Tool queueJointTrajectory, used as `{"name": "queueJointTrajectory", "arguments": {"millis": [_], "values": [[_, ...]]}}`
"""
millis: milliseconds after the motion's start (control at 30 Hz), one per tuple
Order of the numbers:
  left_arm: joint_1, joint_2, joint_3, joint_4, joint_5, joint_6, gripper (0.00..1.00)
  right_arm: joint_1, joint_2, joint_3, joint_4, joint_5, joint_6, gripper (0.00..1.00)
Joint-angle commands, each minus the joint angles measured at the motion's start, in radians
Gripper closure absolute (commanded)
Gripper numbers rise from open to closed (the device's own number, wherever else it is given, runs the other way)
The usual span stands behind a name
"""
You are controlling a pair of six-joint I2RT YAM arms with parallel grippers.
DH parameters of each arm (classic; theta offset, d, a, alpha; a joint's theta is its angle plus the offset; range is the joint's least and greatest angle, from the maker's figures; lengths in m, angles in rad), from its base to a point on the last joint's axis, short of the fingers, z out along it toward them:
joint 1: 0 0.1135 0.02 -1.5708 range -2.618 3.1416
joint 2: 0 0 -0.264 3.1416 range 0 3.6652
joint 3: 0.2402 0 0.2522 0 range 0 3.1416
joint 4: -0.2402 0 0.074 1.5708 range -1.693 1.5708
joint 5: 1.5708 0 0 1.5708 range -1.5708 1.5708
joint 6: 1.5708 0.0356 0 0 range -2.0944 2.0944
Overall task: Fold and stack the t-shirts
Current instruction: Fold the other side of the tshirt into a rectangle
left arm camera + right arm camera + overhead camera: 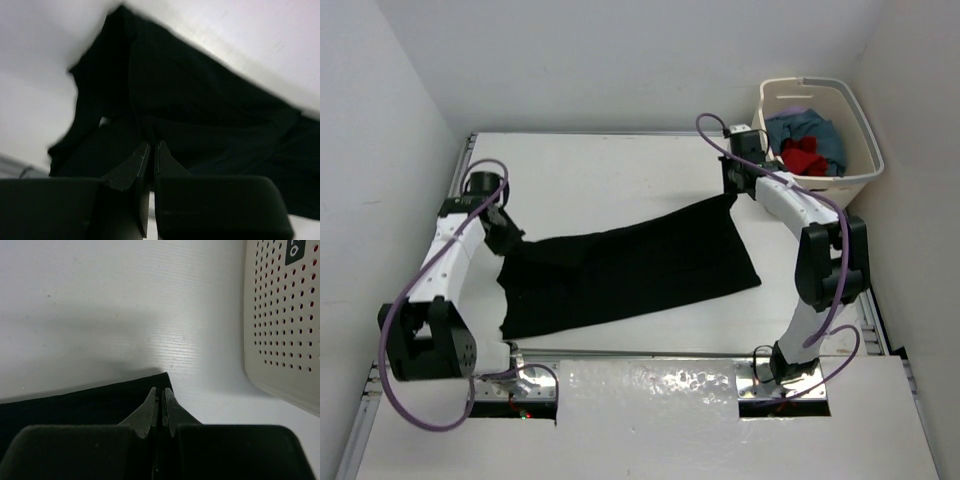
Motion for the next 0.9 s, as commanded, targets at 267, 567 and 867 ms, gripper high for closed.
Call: {"name": "queueJointTrajectory", "arguments": {"millis": [267, 567, 867], "values": [[0.008, -0.270, -0.259, -0.186, 0.177, -0.130, 1.00, -0.011, -0.103, -0.106, -0.003, 0.013, -0.029, 1.00], [-0.004, -0.297, -0.407, -0.135, 0.184, -0.174, 1.00, -0.013, -0.161, -0.241, 0.006, 0.049, 0.029, 1.00], [-0.053, -0.262, -0.393, -0.167, 0.239, -0.152, 0.40, -0.013, -0.181, -0.347, 0.017, 0.086, 0.075, 0.61]]}}
